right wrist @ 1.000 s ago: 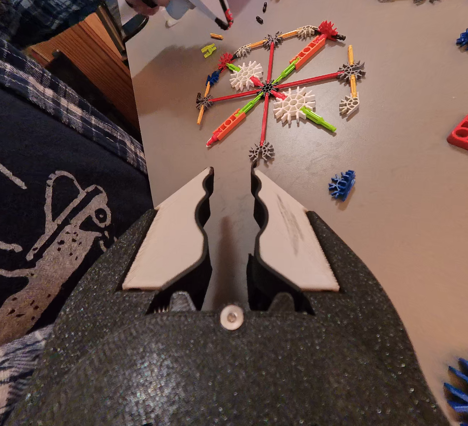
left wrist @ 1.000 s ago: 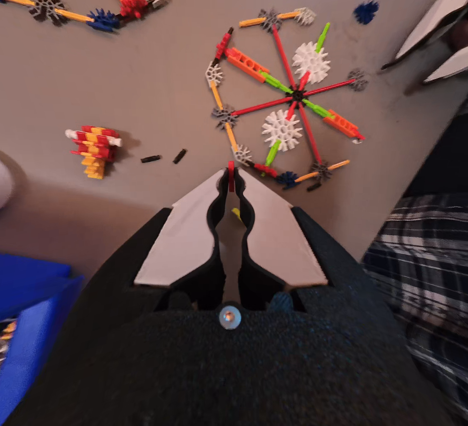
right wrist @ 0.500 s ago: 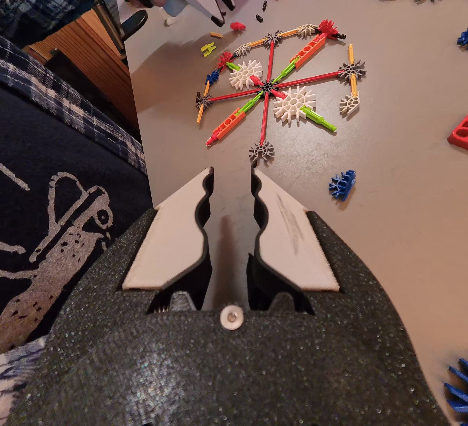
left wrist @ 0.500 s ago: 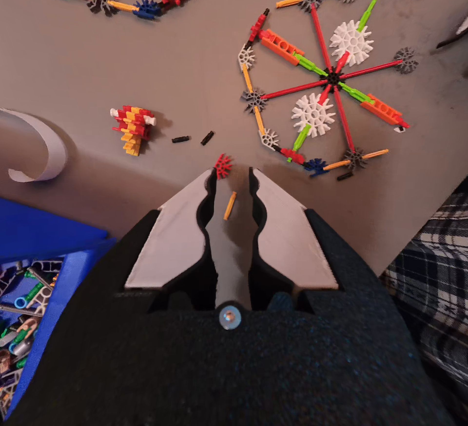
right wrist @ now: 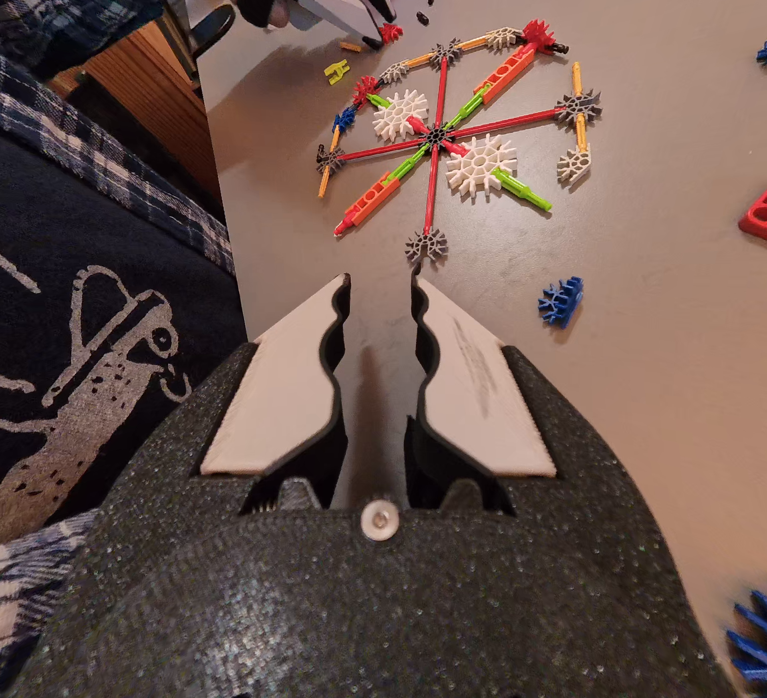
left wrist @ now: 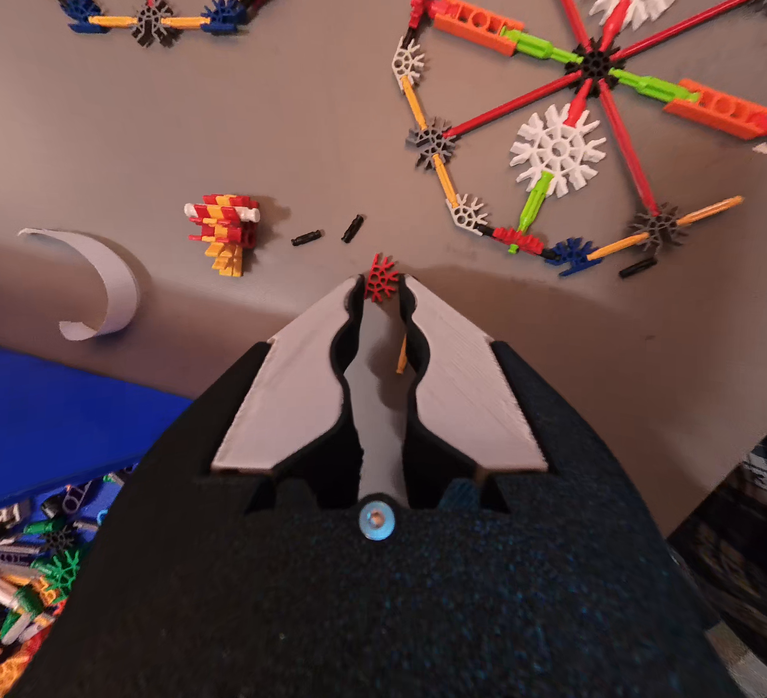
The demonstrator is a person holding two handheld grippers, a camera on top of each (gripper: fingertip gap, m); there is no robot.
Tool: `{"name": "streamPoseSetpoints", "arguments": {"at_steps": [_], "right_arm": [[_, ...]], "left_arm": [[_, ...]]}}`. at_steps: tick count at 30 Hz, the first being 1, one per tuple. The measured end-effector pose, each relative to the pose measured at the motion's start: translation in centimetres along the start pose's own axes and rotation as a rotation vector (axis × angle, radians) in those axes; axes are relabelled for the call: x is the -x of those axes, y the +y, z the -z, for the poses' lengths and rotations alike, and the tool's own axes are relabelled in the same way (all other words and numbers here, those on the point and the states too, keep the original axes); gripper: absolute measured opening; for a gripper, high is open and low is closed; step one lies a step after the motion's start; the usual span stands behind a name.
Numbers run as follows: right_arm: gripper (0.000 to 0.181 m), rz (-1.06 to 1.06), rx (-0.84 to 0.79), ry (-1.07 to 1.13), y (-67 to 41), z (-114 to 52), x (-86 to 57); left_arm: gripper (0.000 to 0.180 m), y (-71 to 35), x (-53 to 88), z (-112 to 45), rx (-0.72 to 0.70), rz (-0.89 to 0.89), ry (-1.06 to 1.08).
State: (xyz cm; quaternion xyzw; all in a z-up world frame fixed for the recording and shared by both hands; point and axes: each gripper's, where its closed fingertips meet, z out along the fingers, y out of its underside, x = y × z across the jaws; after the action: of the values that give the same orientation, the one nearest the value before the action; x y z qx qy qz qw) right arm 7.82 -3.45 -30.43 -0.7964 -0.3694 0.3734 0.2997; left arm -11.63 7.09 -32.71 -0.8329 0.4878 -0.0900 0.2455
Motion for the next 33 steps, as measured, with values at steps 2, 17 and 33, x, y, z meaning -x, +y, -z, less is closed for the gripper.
{"name": "streamPoseSetpoints", "arguments": {"at_steps": [2, 17, 33], "right_arm": [[0.027, -0.002, -0.005, 0.006, -0.1, 0.0, -0.1], [0.027, -0.008, -0.013, 0.011, -0.3, -0.1, 0.0], [0.027, -0.019, -0.028, -0.007, -0.5, -0.1, 0.3]], "left_arm": [[0.014, -0.1, 0.1, -0.1, -0.008, 0.019, 0.006], [0.012, -0.9, 1.9, -0.2, 0.058, -0.159, -0.069], [0.000, -1.7, 0.2, -0.1, 0.028, -0.164, 0.039]]}}
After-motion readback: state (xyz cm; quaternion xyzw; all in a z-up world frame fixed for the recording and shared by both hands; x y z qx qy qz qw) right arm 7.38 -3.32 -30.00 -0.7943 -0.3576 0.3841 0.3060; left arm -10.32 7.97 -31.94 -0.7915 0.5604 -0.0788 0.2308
